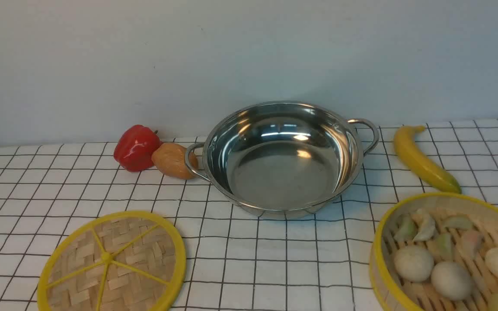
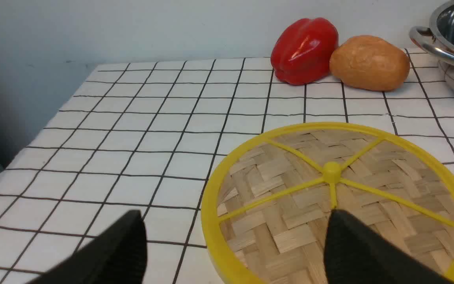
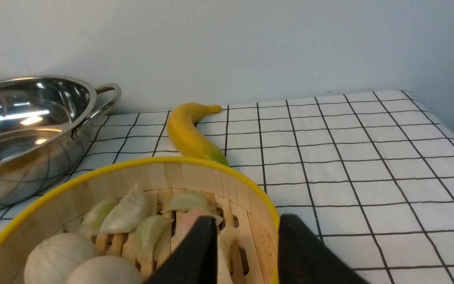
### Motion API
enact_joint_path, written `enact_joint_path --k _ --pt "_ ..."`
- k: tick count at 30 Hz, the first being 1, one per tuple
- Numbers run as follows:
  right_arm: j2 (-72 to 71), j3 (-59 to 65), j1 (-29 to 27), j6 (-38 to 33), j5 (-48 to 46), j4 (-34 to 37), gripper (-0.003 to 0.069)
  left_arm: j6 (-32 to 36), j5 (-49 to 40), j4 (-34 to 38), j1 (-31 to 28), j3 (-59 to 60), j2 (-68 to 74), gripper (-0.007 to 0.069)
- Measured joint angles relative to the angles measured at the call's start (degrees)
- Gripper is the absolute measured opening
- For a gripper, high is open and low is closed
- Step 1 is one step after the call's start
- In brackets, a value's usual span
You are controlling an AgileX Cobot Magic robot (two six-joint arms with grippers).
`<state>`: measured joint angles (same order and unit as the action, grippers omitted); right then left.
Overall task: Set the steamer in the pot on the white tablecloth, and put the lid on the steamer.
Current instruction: 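Reach for and grasp the rim of the bamboo steamer holding the buns with the right gripper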
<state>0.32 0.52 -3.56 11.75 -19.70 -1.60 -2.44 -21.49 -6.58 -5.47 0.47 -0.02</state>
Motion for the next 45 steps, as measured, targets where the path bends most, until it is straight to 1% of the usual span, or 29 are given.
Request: enact_joint_path --k 35,37,40,41,42,45 --pt "0.0 0.0 0.0 0.0 0.3 0.0 0.0240 0.0 0.0 0.0 0.0 0.0 0.0 0.0557" --pt "0.0 0.0 0.0 0.3 1.2 1.0 0.0240 0.0 0.0 0.0 0.0 0.0 0.0 0.0557" --pt "0.0 0.0 0.0 0.4 5.0 2.1 0.0240 0.0 0.0 0.0 0.0 0.0 0.0 0.0557" --pt "0.0 0.0 0.0 0.4 9.4 3.1 0.0240 0.0 0.0 0.0 0.0 0.0 0.0 0.0557" --pt "0.0 -0.4 0.0 0.4 11.5 4.8 0.0240 0.0 0.0 0.0 0.0 0.0 0.0 0.0557" --pt "0.0 -4.0 0.0 1.2 10.3 8.5 0.0240 0.0 0.0 0.0 0.0 0.0 0.0 0.0557"
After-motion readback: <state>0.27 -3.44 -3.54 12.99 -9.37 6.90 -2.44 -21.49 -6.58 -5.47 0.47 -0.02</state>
